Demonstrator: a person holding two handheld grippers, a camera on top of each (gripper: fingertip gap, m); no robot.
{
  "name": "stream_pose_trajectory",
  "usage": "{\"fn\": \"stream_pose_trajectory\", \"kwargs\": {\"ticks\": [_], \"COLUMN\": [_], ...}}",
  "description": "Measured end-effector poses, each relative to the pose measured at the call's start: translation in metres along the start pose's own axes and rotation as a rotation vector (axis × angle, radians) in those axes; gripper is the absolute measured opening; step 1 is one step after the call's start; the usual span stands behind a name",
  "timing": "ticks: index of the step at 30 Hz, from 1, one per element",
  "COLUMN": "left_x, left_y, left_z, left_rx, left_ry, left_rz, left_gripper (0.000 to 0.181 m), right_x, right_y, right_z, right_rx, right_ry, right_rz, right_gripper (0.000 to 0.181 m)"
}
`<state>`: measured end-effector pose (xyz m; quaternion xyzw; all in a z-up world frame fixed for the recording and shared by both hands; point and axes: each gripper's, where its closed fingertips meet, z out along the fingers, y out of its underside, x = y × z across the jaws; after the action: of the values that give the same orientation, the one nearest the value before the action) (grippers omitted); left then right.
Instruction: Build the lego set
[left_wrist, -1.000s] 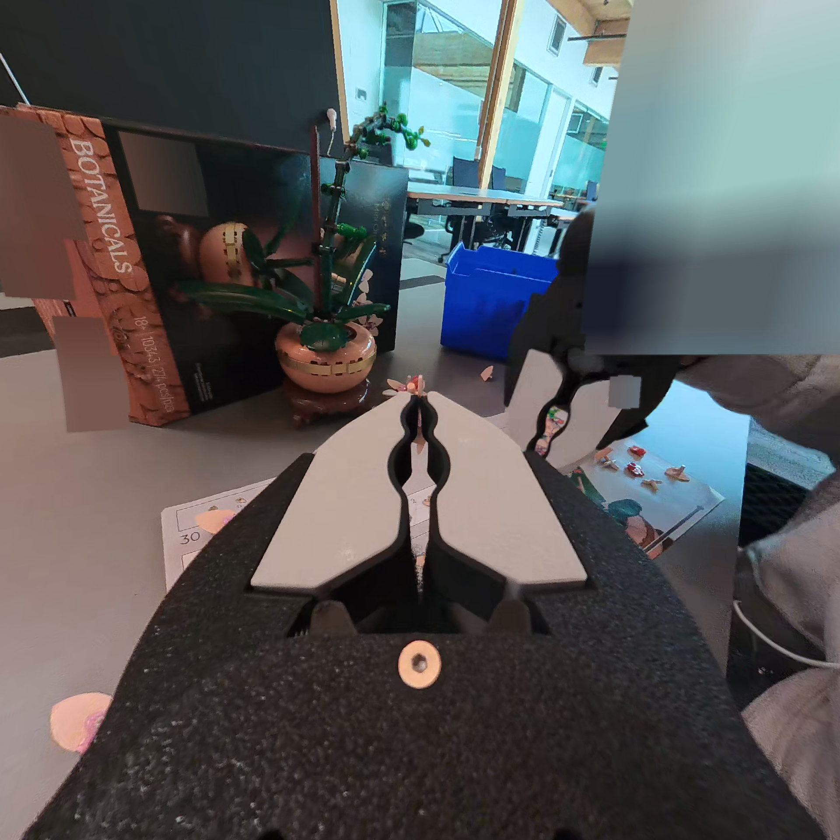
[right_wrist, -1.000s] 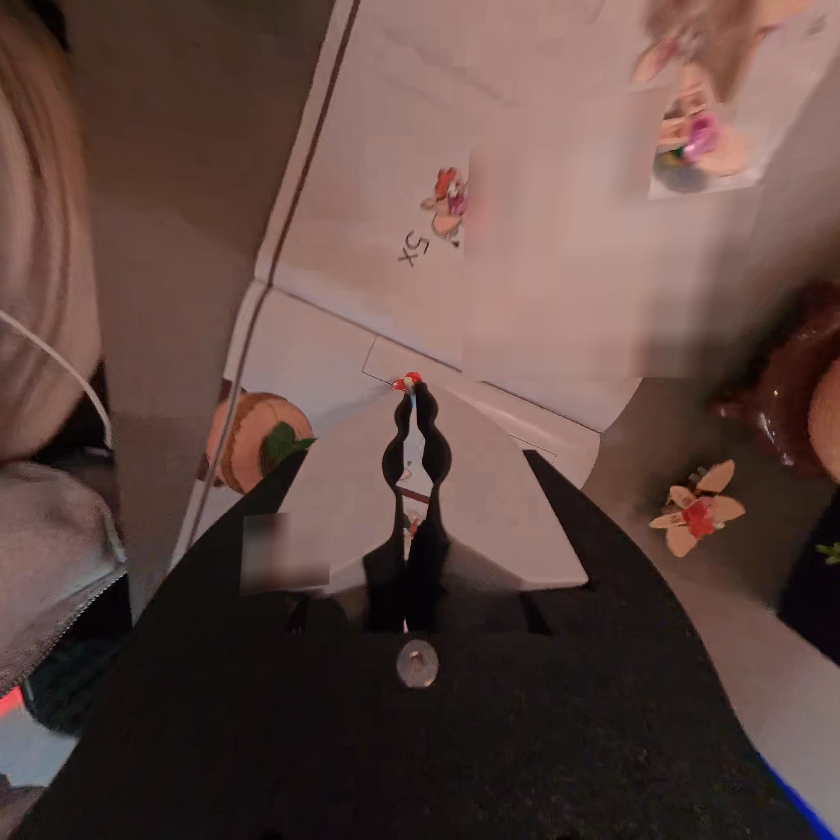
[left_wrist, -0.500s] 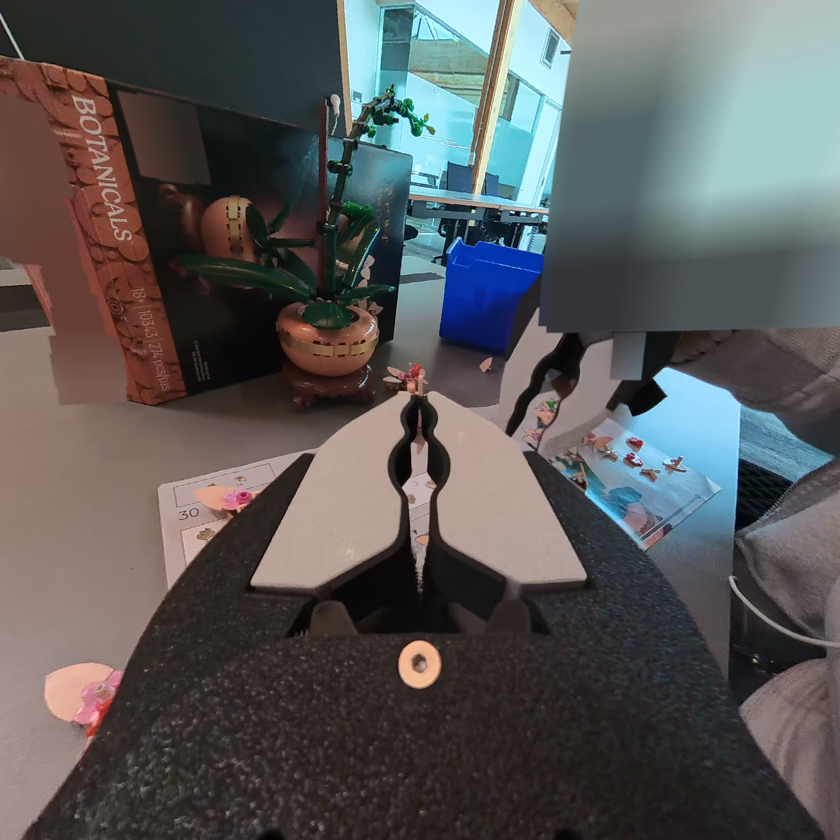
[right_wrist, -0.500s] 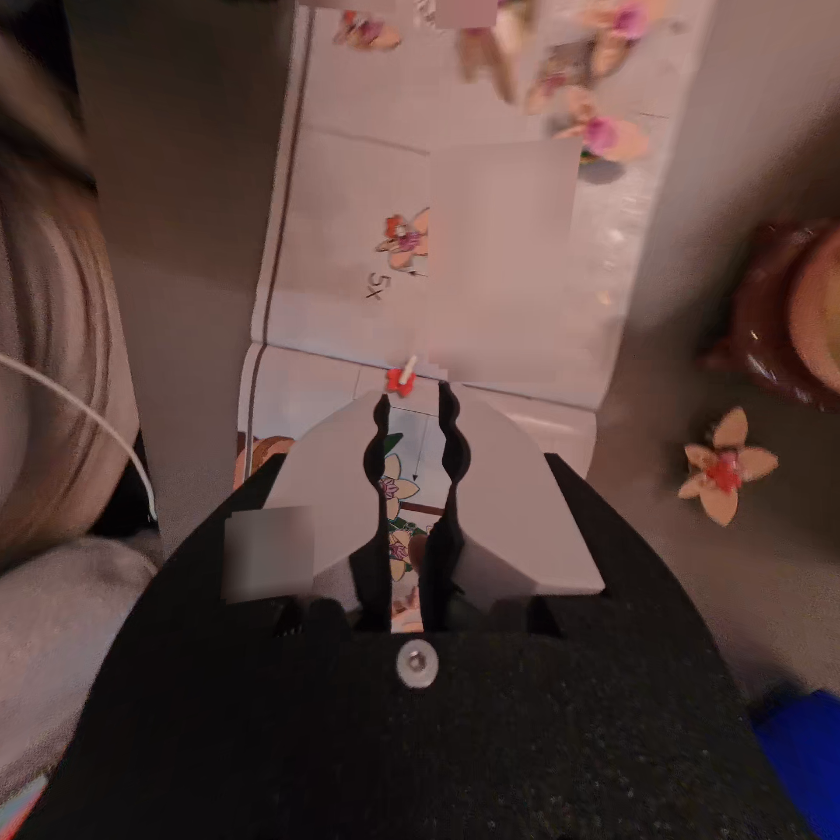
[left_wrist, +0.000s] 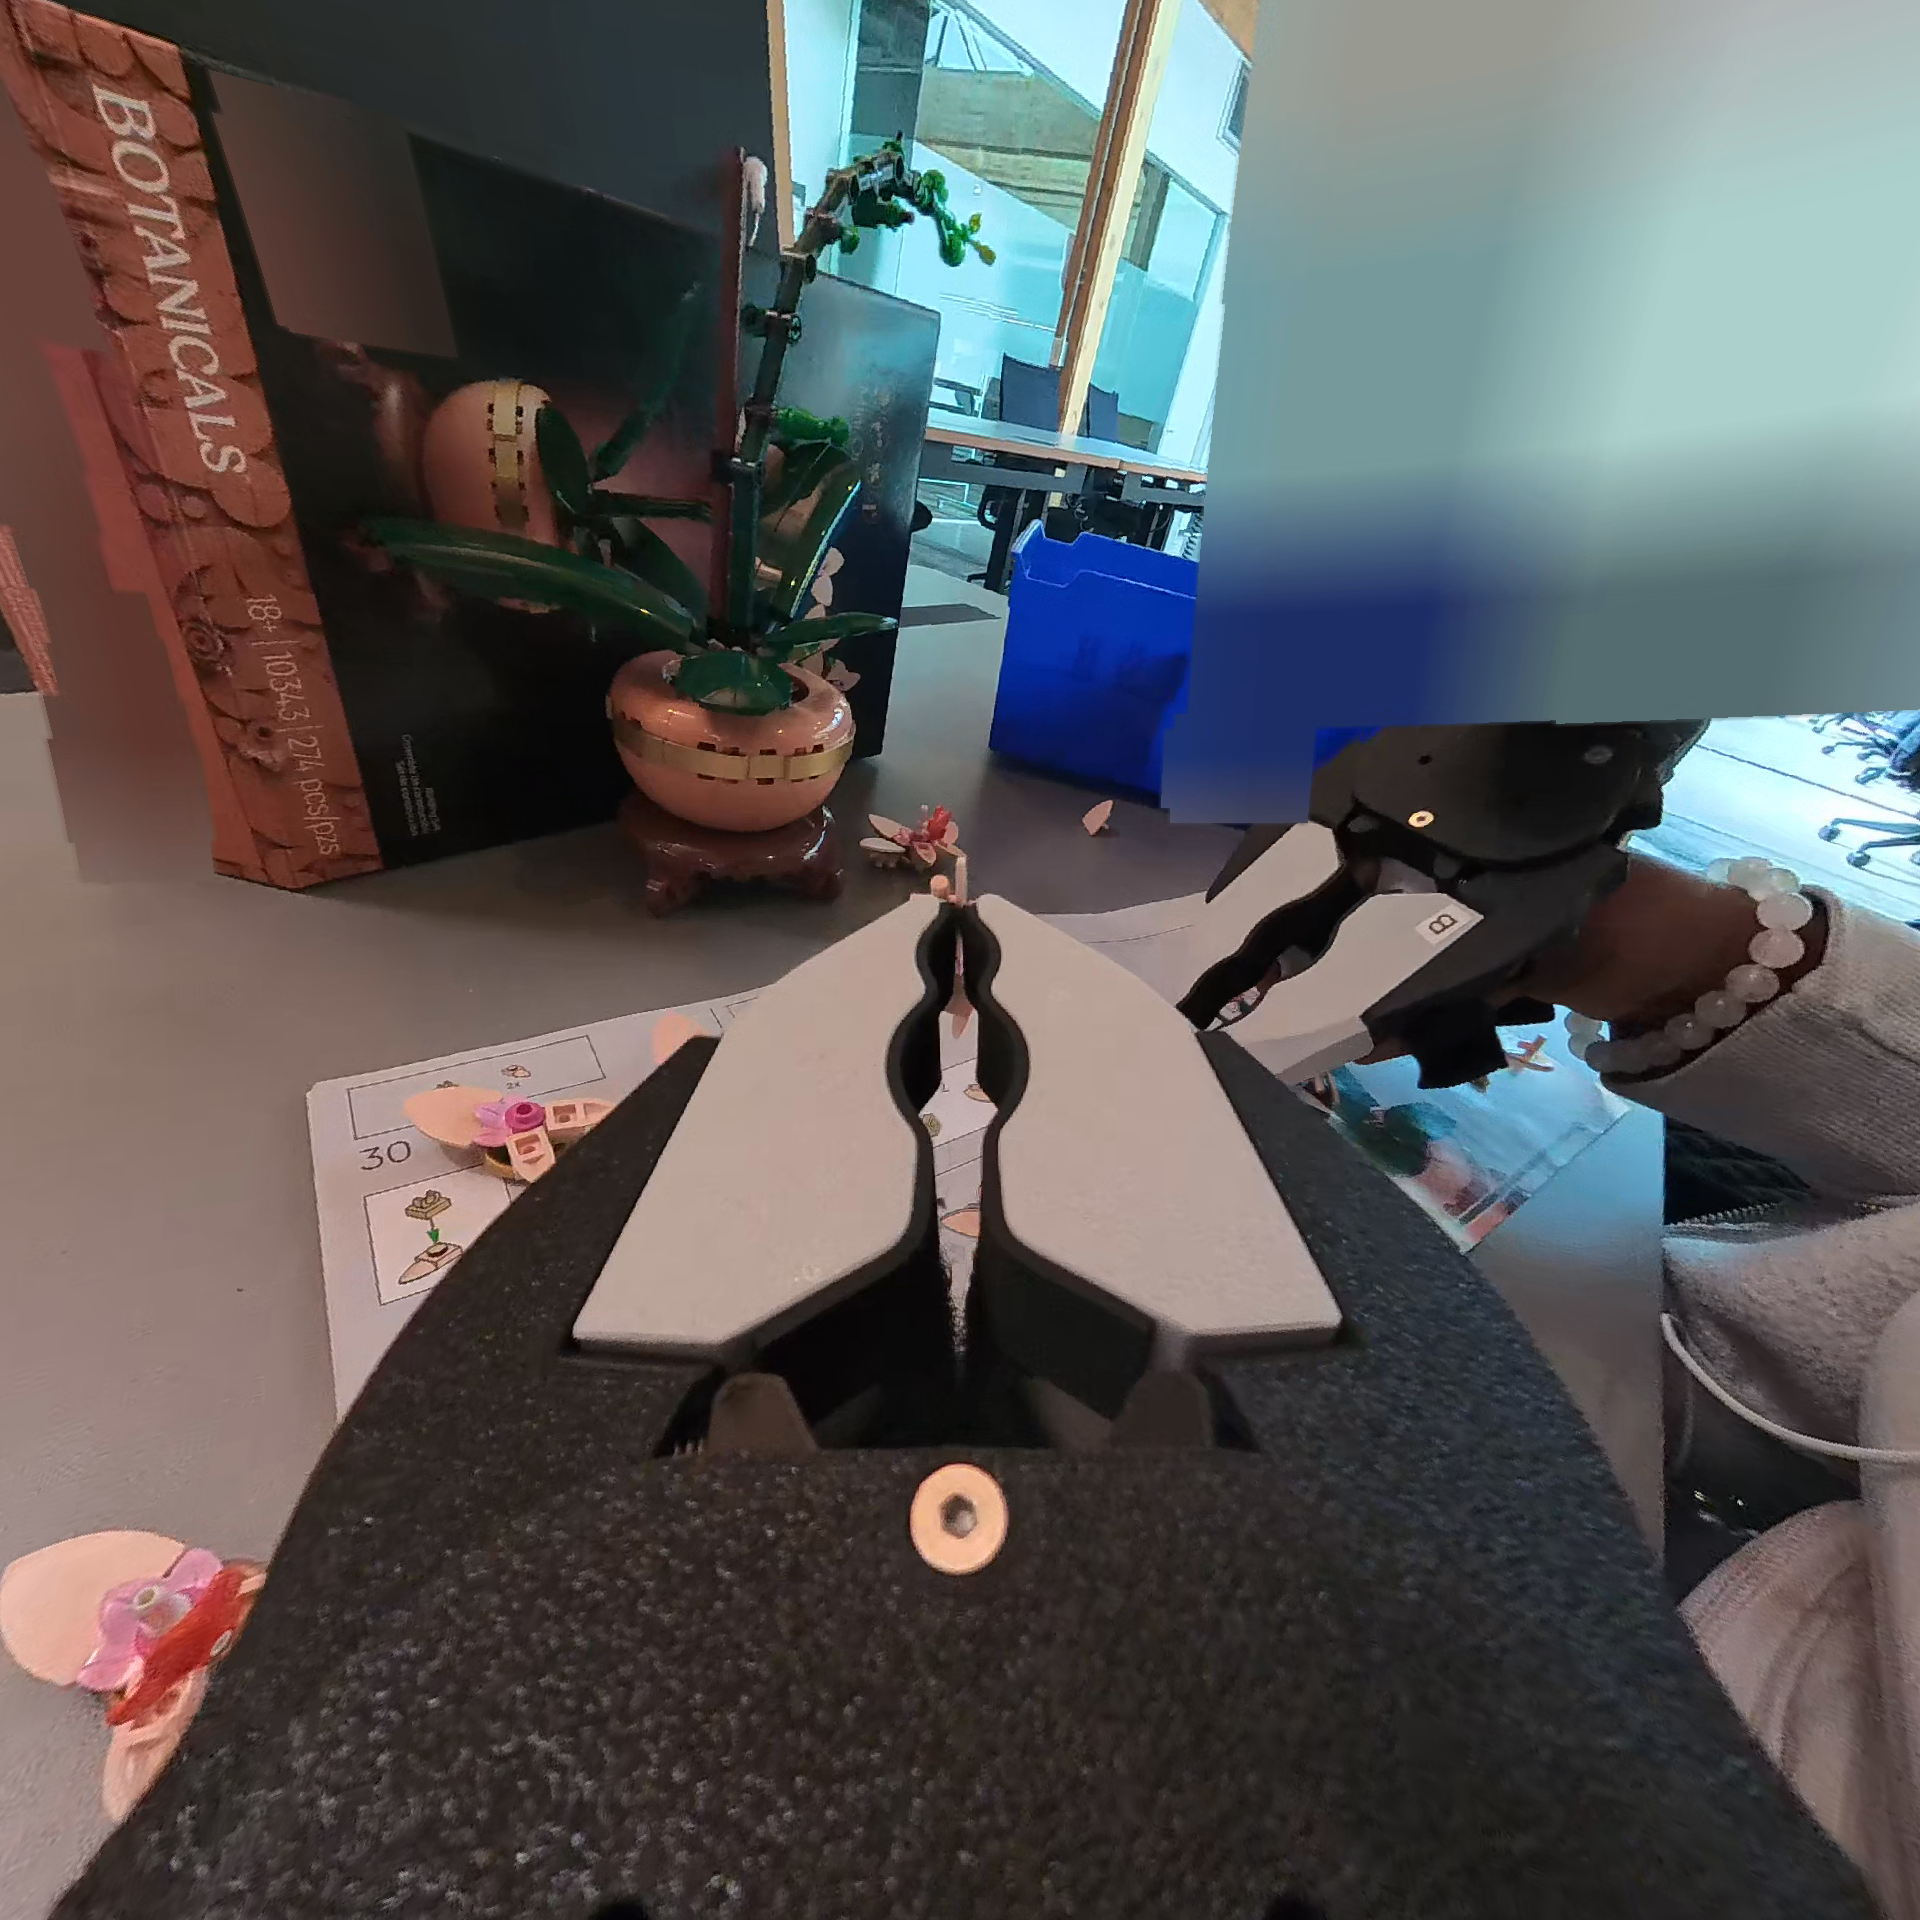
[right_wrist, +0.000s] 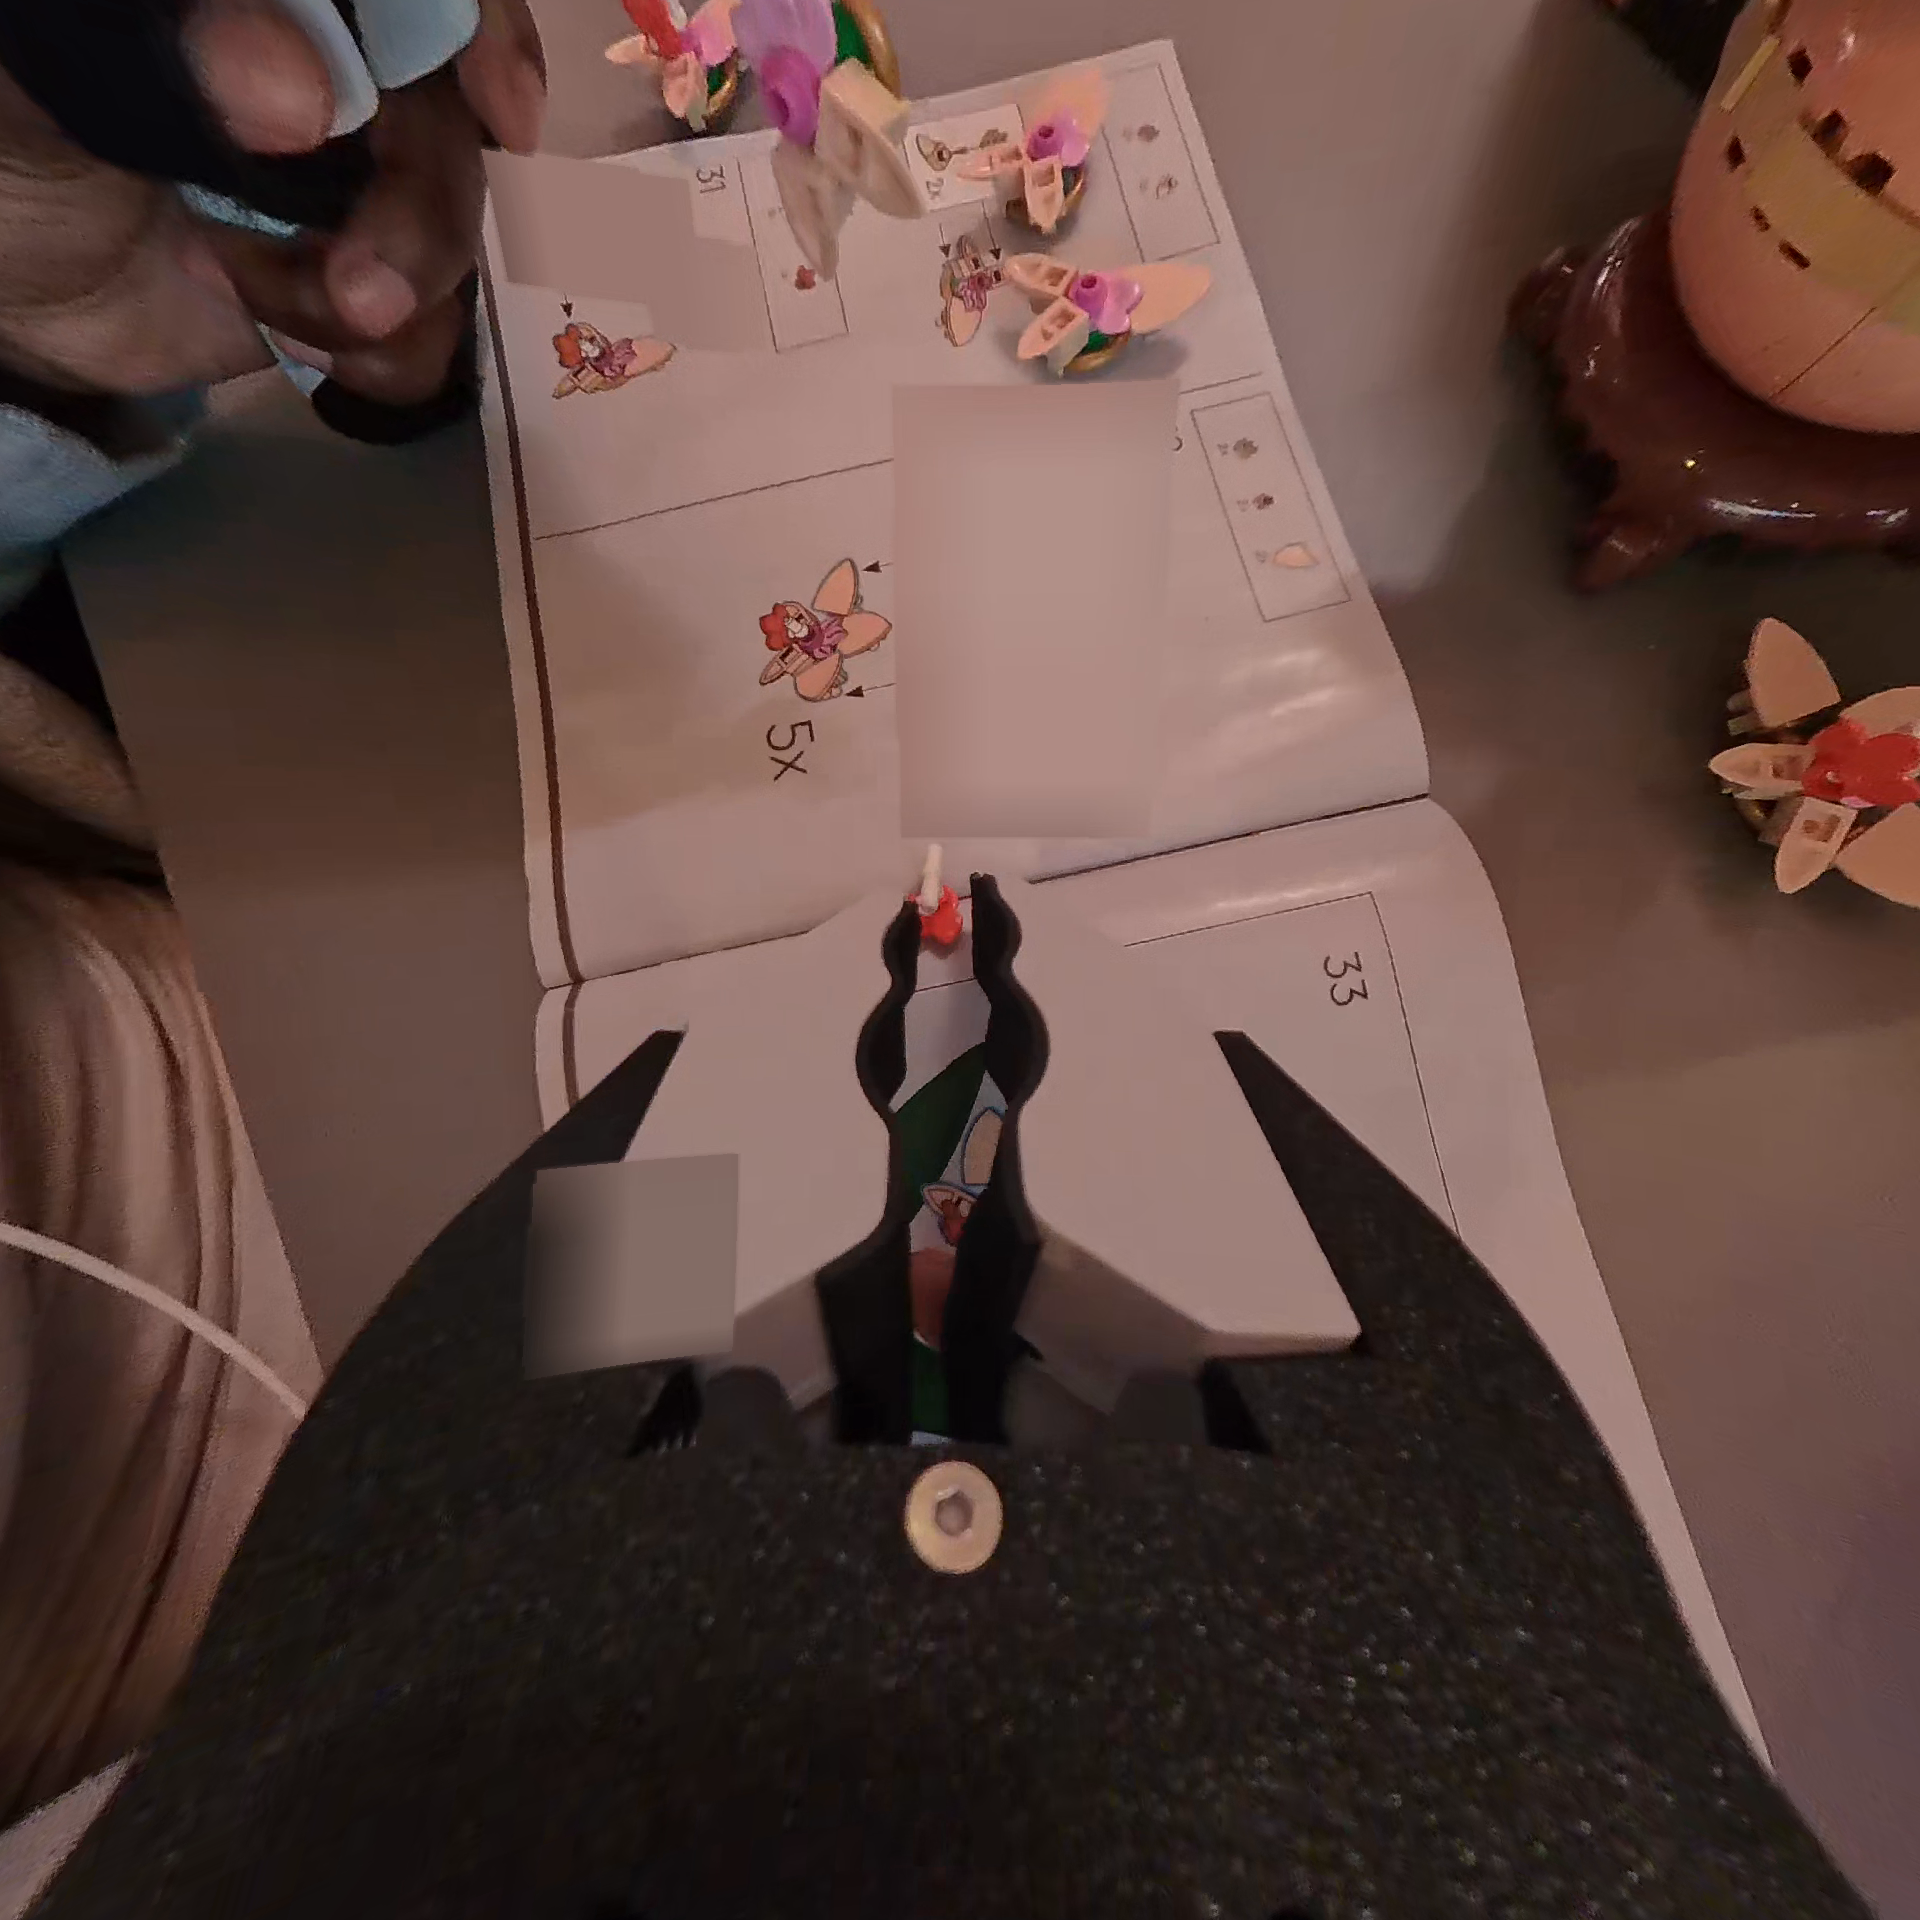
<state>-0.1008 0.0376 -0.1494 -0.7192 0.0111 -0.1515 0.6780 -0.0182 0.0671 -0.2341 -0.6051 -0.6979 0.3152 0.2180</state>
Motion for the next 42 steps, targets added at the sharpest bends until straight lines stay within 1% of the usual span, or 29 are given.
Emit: {"fn": "stream_pose_trajectory", "kwargs": {"ticks": [5,8,11,15,17,18,20,24,27,30,33,35,37,39,42], "left_x": [0.000,0.000,0.002,0.007,0.013,0.014,0.016,0.018,0.015,0.015,0.020,0.019,0.016,0.013,0.005], "left_y": [0.002,0.002,0.002,0.006,0.006,0.005,-0.001,-0.013,-0.016,-0.021,-0.030,-0.036,-0.036,-0.033,-0.027], "left_z": [0.001,0.002,0.002,0.007,0.010,0.011,0.013,0.012,0.011,0.010,0.010,0.007,0.006,0.006,0.005], "left_rx": [-0.014,-0.017,-0.018,-0.046,-0.046,-0.043,-0.006,0.079,0.110,0.160,0.226,0.287,0.313,0.305,0.287], "left_ry": [0.004,0.004,0.011,0.021,0.037,0.039,0.043,0.056,0.029,-0.028,-0.098,-0.145,-0.154,-0.136,-0.149], "left_rz": [-0.003,-0.003,0.005,0.018,0.001,-0.022,-0.077,-0.168,-0.204,-0.149,-0.021,-0.007,-0.071,-0.162,-0.296], "left_gripper": [0.000,0.001,0.001,0.001,0.000,0.000,0.000,0.000,0.000,0.000,0.000,0.000,0.000,0.000,0.000], "right_x": [-0.001,-0.002,-0.008,-0.020,-0.021,-0.020,-0.018,-0.012,-0.010,-0.015,-0.016,-0.011,-0.007,-0.009,-0.011], "right_y": [0.001,-0.002,-0.019,-0.052,-0.063,-0.066,-0.075,-0.092,-0.101,-0.104,-0.109,-0.113,-0.114,-0.115,-0.114], "right_z": [0.005,0.002,-0.012,-0.043,-0.051,-0.052,-0.054,-0.056,-0.056,-0.045,-0.037,-0.040,-0.043,-0.042,-0.038], "right_rx": [-0.011,0.038,0.185,0.452,0.511,0.520,0.527,0.505,0.473,0.451,0.504,0.540,0.549,0.551,0.536], "right_ry": [-0.014,-0.033,-0.139,-0.375,-0.399,-0.376,-0.281,-0.016,0.125,0.184,0.212,0.285,0.349,0.358,0.380], "right_rz": [-0.012,-0.018,0.037,0.198,0.214,0.203,0.153,0.011,-0.066,-0.094,-0.070,-0.099,-0.147,-0.168,-0.207], "right_gripper": [0.003,0.003,0.003,0.003,0.003,0.003,0.003,0.003,0.003,0.003,0.003,0.003,0.003,0.003,0.002]}}
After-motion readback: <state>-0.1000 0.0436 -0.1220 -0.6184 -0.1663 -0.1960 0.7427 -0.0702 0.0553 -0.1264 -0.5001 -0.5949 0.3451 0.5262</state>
